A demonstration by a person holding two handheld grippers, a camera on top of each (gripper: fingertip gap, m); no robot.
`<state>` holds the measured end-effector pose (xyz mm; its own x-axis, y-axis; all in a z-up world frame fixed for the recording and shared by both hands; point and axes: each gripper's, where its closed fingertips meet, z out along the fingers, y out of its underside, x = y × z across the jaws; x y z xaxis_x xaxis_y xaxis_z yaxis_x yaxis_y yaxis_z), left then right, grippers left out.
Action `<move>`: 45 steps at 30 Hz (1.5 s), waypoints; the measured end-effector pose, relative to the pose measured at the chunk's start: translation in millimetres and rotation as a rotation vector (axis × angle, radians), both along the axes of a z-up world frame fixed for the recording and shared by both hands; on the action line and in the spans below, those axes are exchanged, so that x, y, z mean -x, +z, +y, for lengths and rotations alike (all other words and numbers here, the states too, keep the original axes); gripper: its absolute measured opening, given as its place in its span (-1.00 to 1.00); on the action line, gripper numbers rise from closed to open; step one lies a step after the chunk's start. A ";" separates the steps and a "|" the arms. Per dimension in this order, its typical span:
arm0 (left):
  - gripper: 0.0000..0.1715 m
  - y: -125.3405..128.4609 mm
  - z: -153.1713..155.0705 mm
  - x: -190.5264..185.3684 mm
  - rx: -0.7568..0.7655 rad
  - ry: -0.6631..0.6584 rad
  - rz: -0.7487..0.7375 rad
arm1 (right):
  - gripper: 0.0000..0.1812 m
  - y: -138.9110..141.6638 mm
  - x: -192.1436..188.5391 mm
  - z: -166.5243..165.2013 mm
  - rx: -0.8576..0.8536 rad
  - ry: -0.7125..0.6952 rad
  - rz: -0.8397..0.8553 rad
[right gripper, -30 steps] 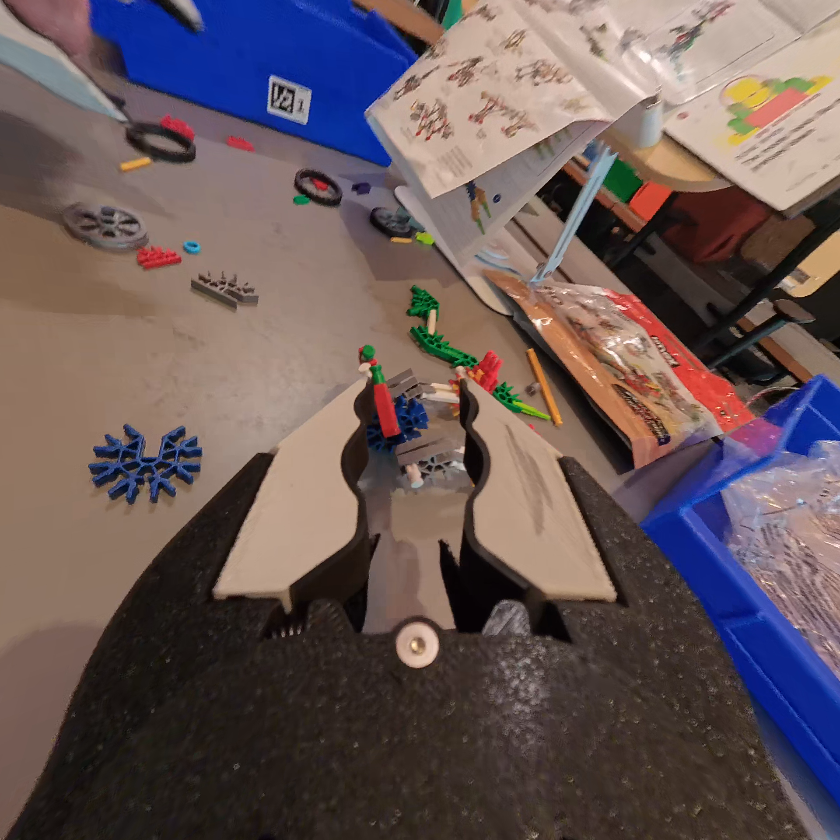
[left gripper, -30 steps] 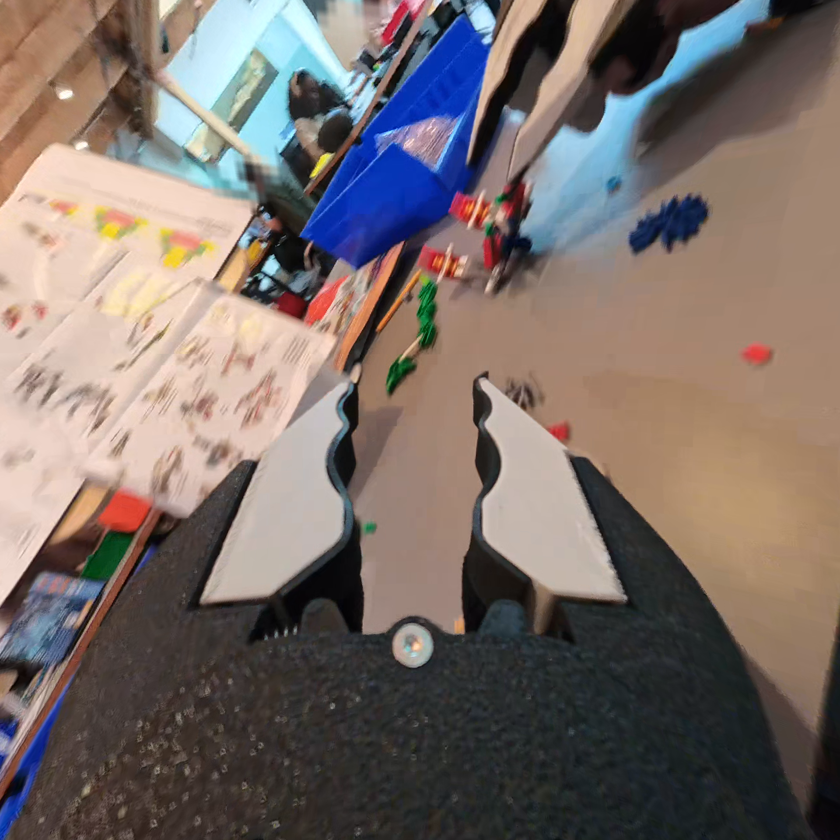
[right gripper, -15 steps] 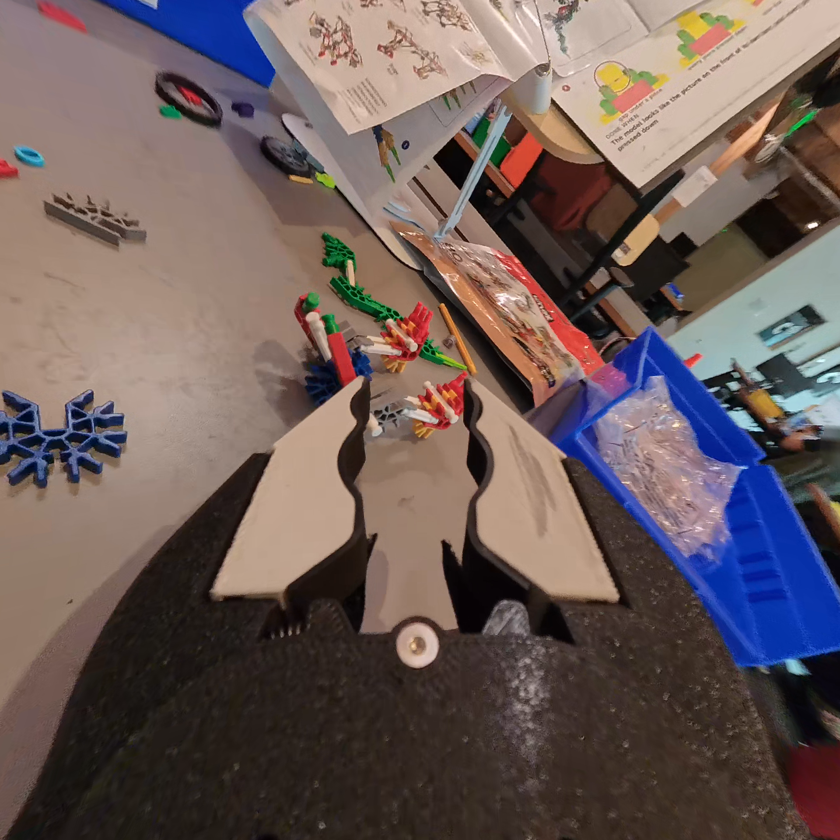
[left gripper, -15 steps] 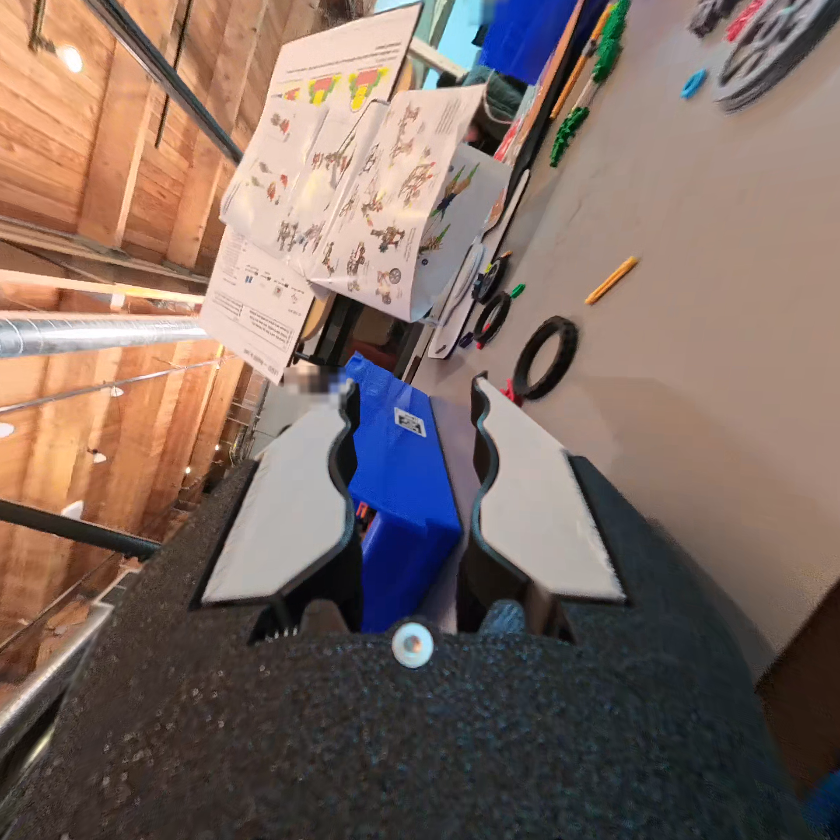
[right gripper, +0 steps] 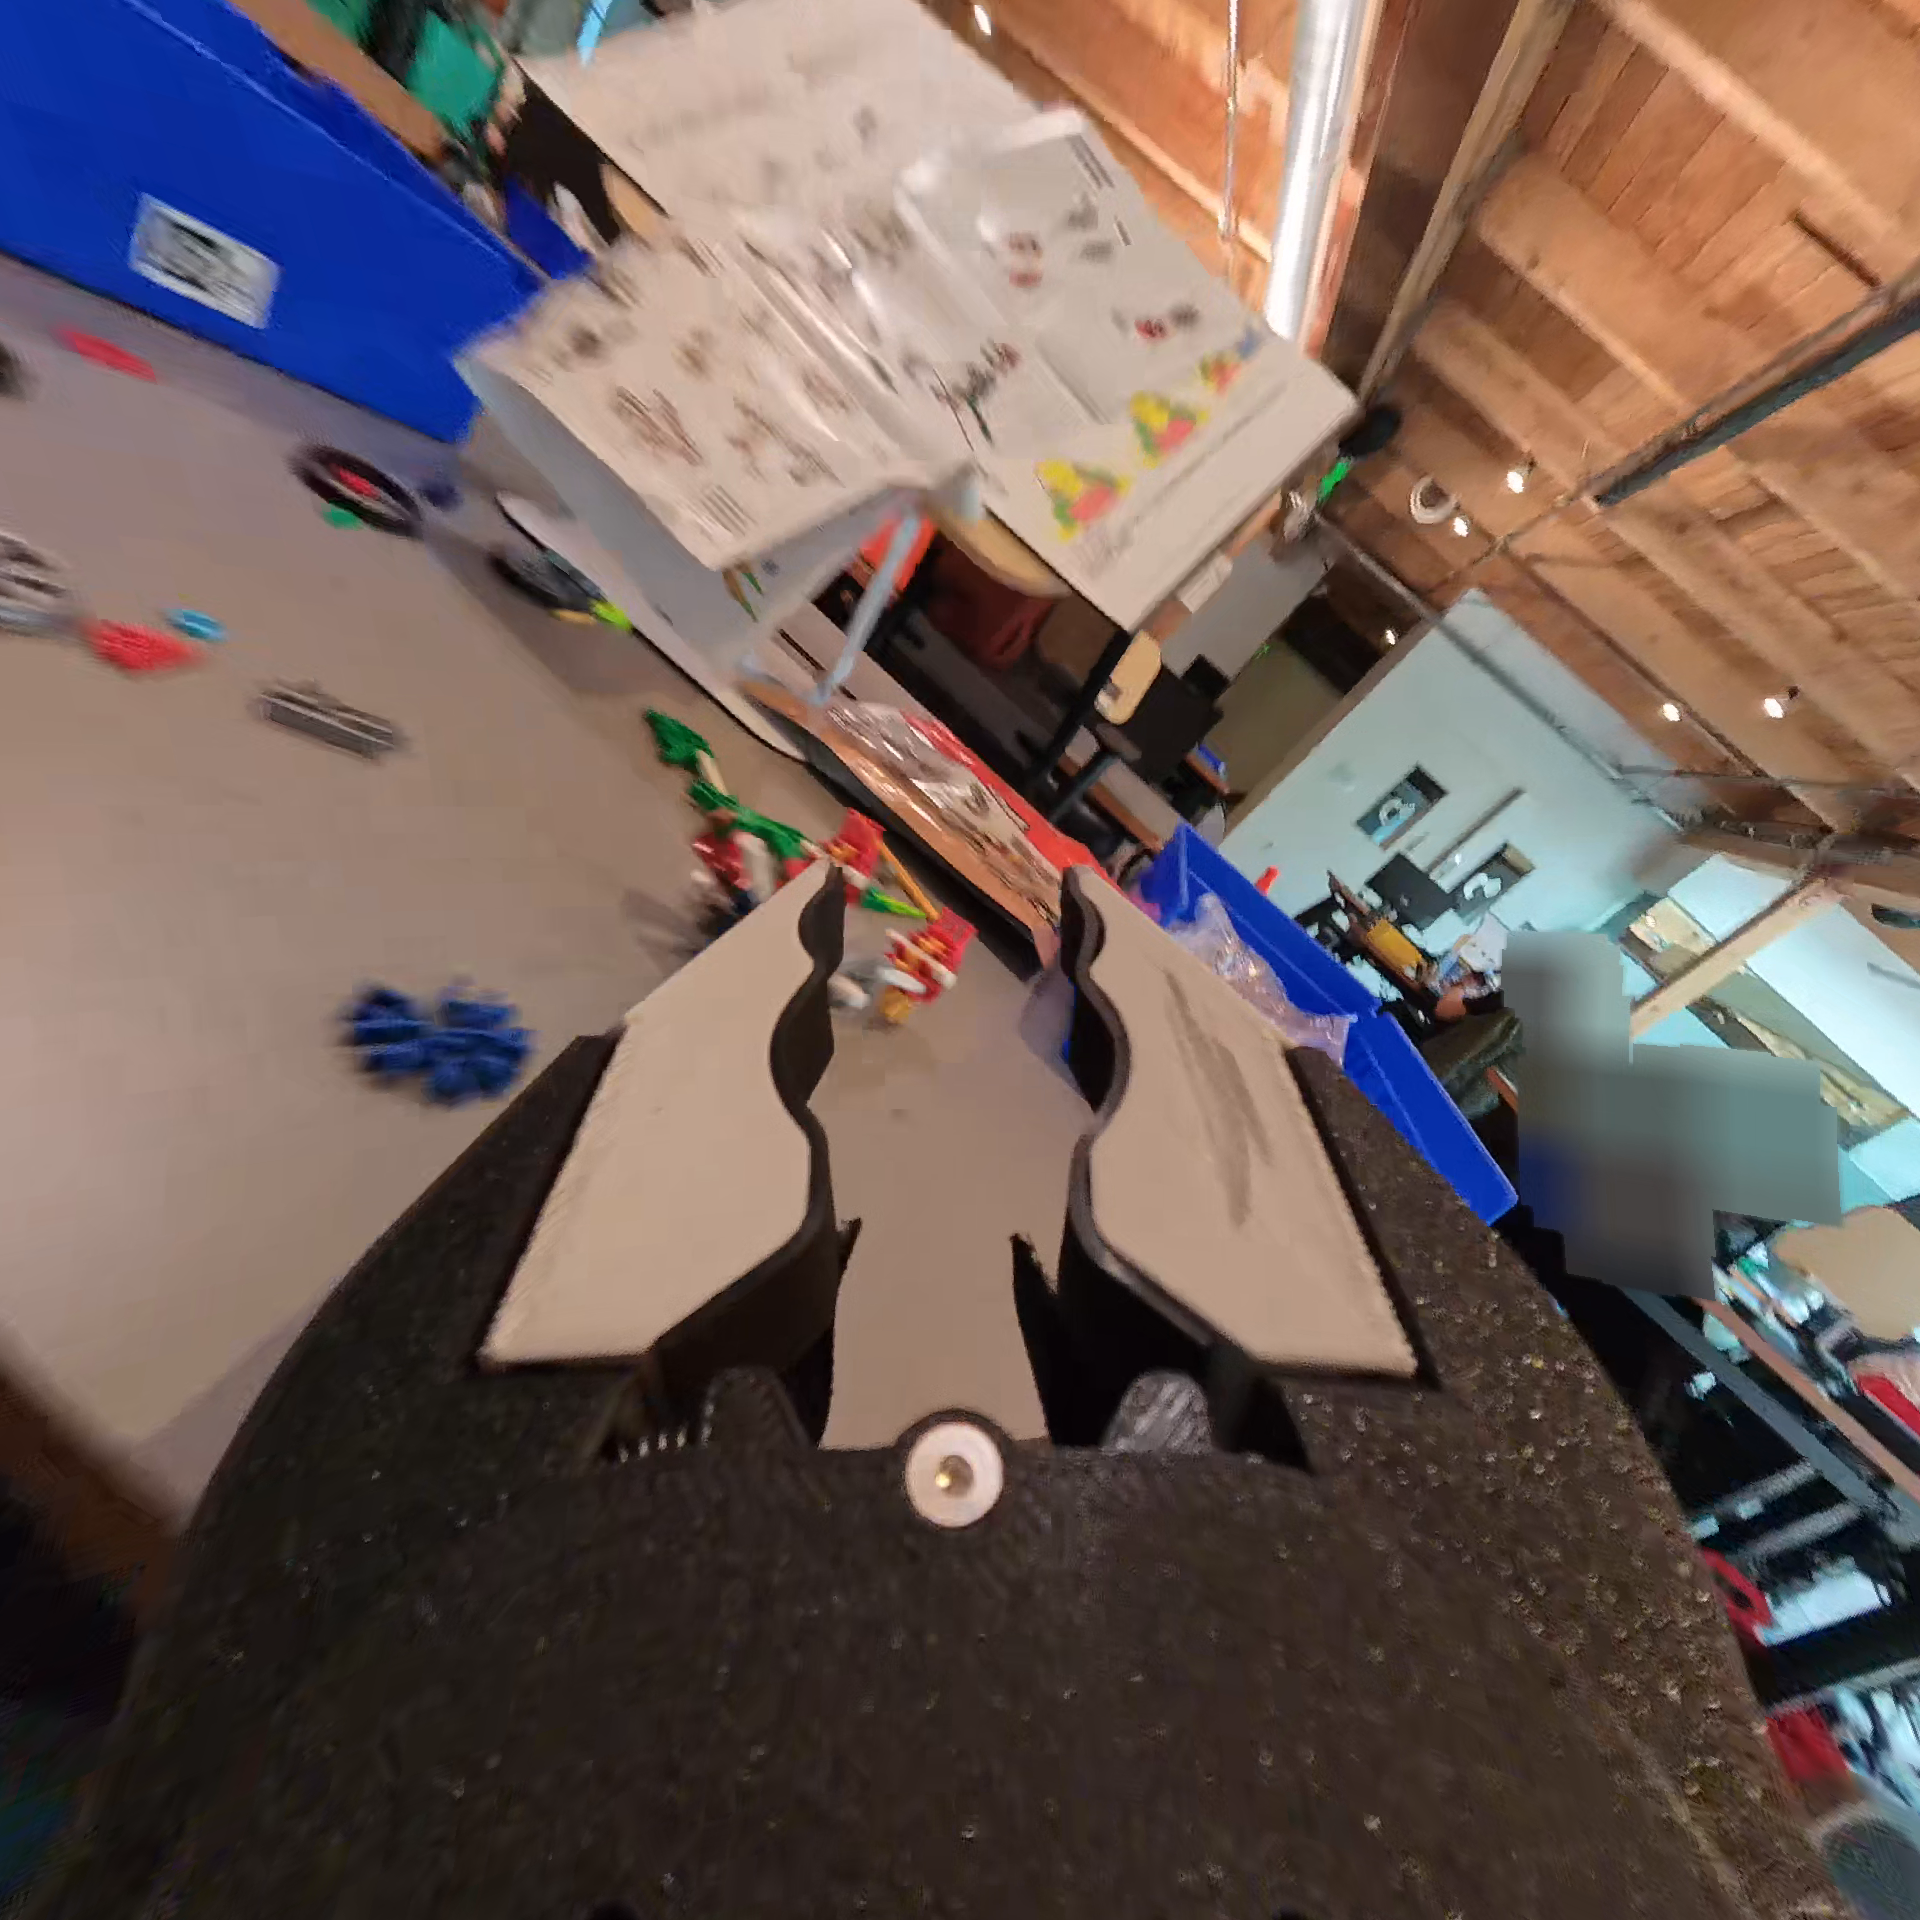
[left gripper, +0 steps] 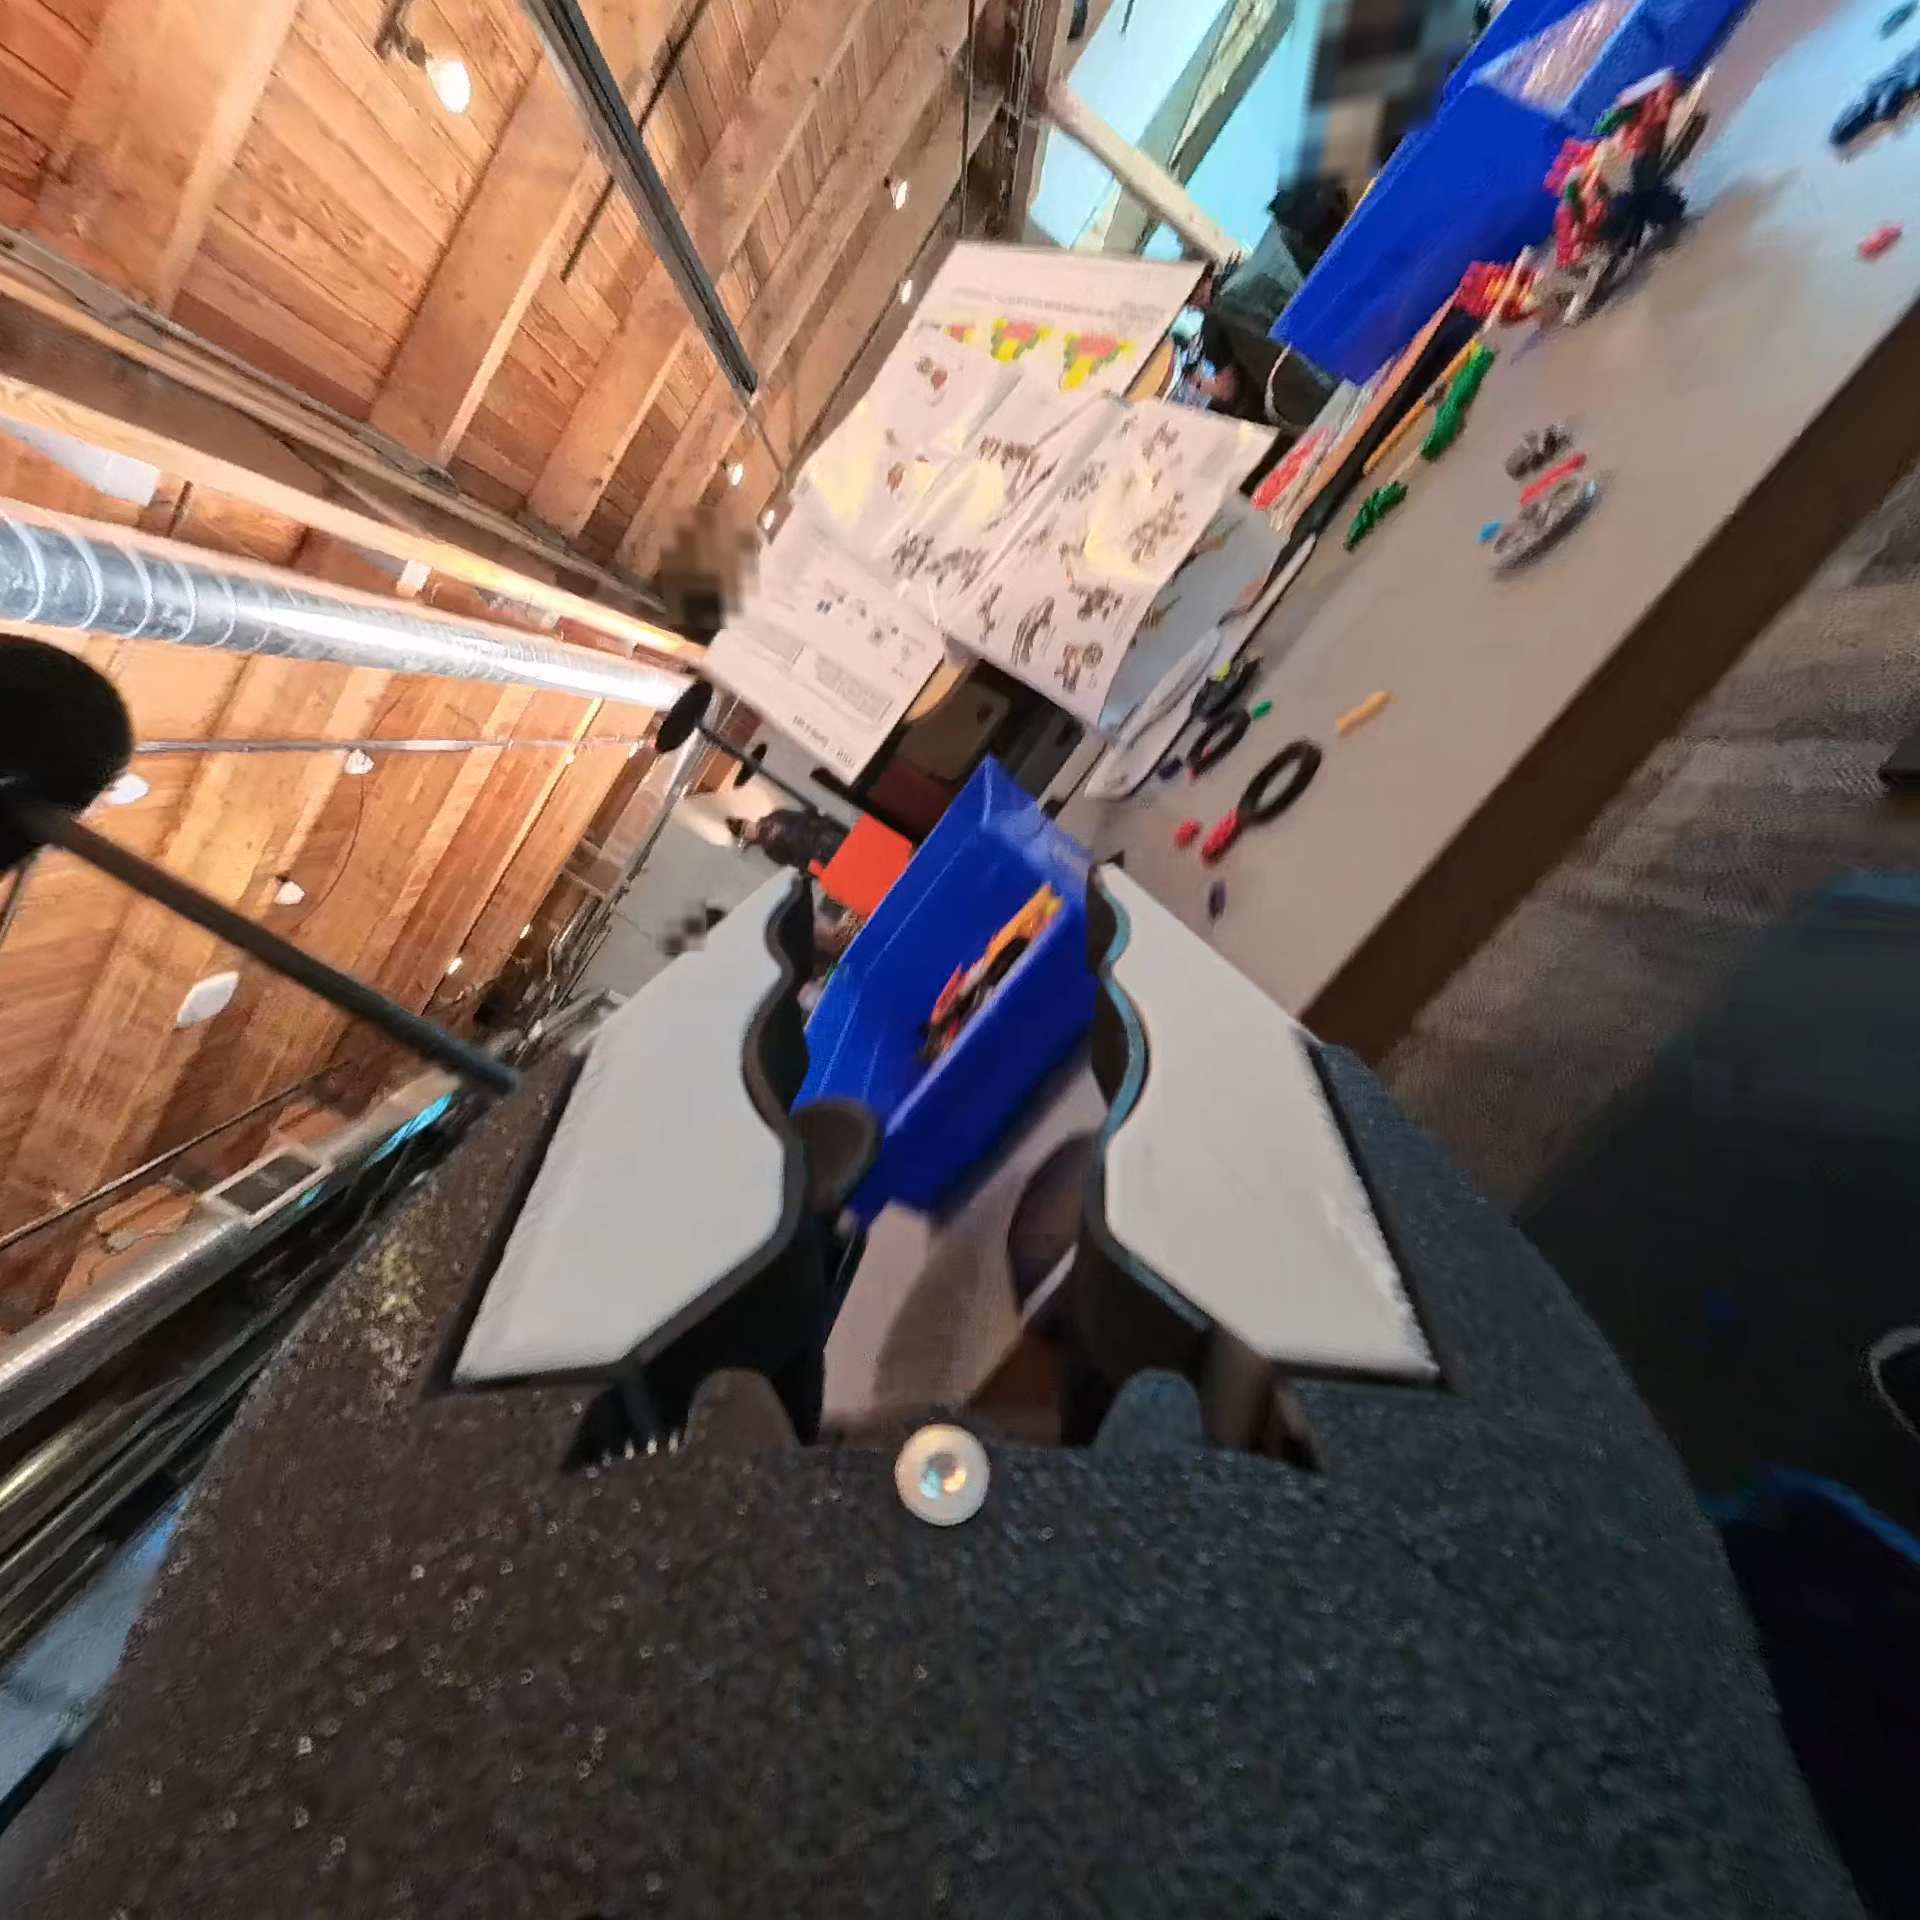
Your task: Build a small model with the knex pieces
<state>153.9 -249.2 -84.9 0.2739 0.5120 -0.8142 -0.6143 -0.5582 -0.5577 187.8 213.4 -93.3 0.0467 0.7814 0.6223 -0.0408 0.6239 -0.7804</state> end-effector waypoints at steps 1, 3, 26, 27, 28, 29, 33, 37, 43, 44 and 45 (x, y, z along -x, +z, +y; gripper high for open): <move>-0.42 -3.0 -22.4 -10.4 0.003 0.037 -0.018 | -0.54 1.1 -15.4 -24.1 -0.014 0.039 0.008; -0.39 -13.5 -67.5 -29.2 -0.002 0.112 -0.077 | -0.55 -4.1 -43.9 -79.0 -0.024 0.134 0.004; -0.26 -263.9 -253.4 -54.6 -0.007 0.341 -0.933 | -0.51 -507.2 169.2 -376.9 0.429 0.396 -1.037; -0.24 -274.3 -255.9 -54.0 0.006 0.359 -0.980 | -0.51 -530.3 191.3 -368.7 0.467 0.350 -1.048; -0.23 -281.2 -257.9 -52.9 0.007 0.373 -1.013 | -0.49 -554.0 210.7 -361.3 0.499 0.310 -1.071; -0.23 -286.5 -259.8 -51.7 0.003 0.385 -1.035 | -0.48 -577.4 228.1 -354.1 0.527 0.271 -1.094; -0.23 -309.9 -268.6 -46.4 0.030 0.454 -1.102 | -0.31 -659.3 278.1 -330.7 0.581 0.145 -1.204; -0.23 -343.8 -275.9 -45.5 0.034 0.535 -1.153 | 0.00 -715.0 307.9 -308.3 0.529 0.057 -1.280; -0.20 -377.4 -285.6 -82.2 -0.024 0.662 -1.275 | -0.06 -758.1 345.2 -281.8 0.540 -0.007 -1.285; -0.20 -380.1 -286.2 -85.4 -0.043 0.679 -1.290 | -0.06 -764.8 348.4 -279.7 0.538 -0.013 -1.296; -0.20 -382.4 -285.7 -86.9 -0.059 0.691 -1.303 | -0.06 -770.6 351.0 -278.1 0.532 -0.018 -1.308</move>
